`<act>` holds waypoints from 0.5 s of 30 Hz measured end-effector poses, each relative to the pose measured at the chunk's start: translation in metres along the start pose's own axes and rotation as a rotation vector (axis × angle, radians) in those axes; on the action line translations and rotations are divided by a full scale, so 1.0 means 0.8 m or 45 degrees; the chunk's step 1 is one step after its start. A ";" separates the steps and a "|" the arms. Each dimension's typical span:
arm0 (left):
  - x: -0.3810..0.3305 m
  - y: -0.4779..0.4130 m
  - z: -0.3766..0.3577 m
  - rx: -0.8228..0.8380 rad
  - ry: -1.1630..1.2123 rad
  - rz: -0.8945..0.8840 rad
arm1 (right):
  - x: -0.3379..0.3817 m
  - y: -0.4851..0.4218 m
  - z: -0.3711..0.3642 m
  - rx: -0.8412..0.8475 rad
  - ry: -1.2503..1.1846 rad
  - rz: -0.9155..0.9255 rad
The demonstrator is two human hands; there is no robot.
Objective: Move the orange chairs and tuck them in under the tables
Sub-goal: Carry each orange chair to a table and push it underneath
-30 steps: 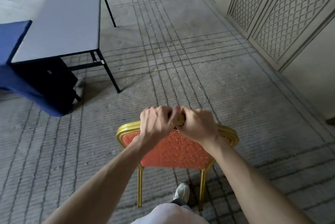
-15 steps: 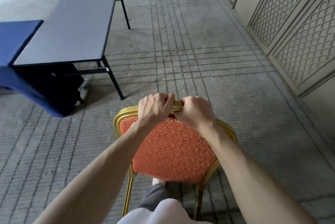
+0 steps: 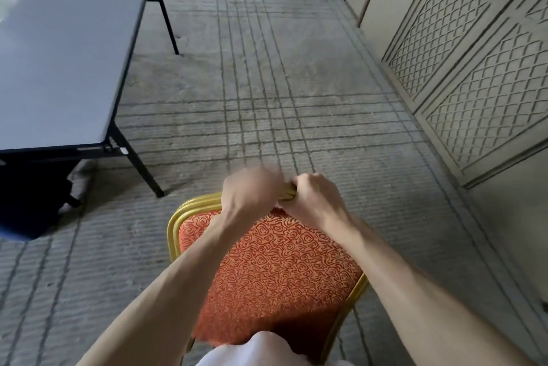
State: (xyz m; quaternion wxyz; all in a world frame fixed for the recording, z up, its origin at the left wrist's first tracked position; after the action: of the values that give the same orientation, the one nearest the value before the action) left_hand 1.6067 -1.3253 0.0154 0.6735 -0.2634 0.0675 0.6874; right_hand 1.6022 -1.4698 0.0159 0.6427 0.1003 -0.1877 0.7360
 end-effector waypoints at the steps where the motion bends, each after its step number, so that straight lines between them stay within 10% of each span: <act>1: 0.003 -0.020 -0.001 0.013 0.011 0.006 | 0.002 -0.022 -0.002 0.032 0.020 0.031; 15: 0.019 -0.177 0.003 -0.132 0.010 -0.062 | 0.013 -0.202 0.015 -0.189 0.186 0.515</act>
State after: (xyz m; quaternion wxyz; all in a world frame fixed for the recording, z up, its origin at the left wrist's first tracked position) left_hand 1.7429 -1.2990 0.0474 0.6752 -0.3021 0.0278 0.6724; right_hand 1.7581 -1.4484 0.0550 0.4994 -0.0407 -0.2107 0.8394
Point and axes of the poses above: each hand's wrist, its own y-axis away from the middle knuckle, its own z-axis out of the back of the hand, x = y × z, the point moved 1 cm from there along -y, towards the middle knuckle, and after that the axes turned 11 degrees about -x, right-handed, at the moved point
